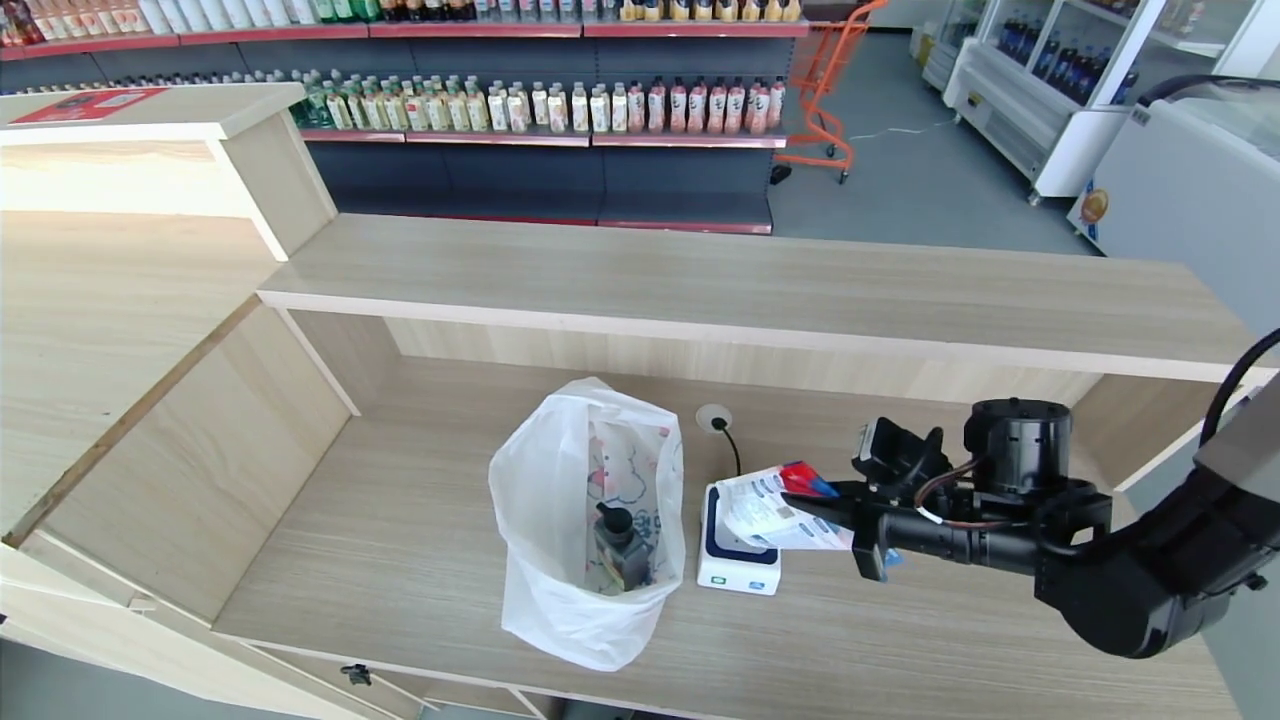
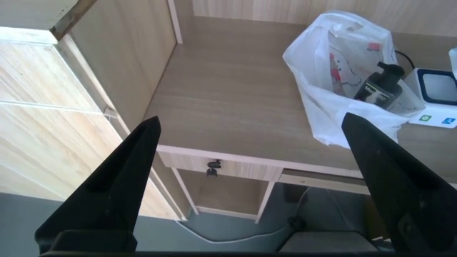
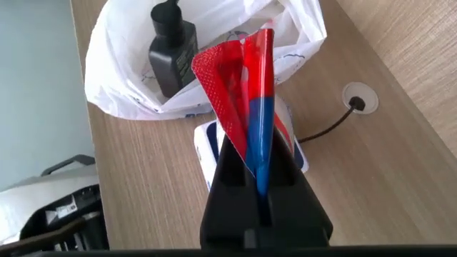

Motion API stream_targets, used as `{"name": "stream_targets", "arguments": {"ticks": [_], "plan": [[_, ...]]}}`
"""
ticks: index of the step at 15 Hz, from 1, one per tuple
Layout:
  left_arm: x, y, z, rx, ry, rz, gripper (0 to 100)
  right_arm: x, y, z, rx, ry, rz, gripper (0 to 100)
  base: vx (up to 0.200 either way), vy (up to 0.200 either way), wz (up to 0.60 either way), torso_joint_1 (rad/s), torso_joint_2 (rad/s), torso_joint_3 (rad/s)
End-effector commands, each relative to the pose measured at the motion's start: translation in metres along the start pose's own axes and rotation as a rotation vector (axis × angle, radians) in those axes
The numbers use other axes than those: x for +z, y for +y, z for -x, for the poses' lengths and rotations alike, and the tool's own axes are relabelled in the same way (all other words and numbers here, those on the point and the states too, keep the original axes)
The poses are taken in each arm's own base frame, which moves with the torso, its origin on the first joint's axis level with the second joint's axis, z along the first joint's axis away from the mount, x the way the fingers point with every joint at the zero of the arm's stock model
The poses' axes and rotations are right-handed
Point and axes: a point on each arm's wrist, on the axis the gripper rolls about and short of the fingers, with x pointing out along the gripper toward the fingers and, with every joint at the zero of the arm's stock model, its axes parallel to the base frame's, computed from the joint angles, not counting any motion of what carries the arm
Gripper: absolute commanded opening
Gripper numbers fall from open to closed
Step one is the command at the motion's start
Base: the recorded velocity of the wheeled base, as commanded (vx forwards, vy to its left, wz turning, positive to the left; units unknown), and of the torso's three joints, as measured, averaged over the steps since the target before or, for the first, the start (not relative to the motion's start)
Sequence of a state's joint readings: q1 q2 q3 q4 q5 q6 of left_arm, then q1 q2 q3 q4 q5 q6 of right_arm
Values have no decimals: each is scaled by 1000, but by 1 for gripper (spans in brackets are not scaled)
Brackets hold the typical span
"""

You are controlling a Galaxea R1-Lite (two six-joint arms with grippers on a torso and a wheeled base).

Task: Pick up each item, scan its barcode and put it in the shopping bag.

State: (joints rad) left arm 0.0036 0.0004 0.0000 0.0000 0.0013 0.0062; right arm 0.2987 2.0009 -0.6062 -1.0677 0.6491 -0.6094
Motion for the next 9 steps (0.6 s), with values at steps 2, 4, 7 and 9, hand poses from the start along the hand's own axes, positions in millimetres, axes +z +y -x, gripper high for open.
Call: {"name": "stream_targets", "arguments": {"ticks": [2, 4, 7, 9], "plan": [[0, 0, 0, 0, 0, 0, 100, -16, 7, -33, 43, -28, 19, 0, 0, 0, 0, 0, 0, 0], [0, 0, 0, 0, 0, 0, 100, -24, 11, -45, 44, -53, 41, 0, 0, 0, 0, 0, 0, 0], [0, 0, 0, 0, 0, 0, 100, -34, 14, -59, 28, -97, 80, 0, 0, 0, 0, 0, 0, 0], [0, 0, 0, 0, 0, 0, 100, -36, 12, -58, 20, -103, 84, 0, 0, 0, 0, 0, 0, 0]]}}
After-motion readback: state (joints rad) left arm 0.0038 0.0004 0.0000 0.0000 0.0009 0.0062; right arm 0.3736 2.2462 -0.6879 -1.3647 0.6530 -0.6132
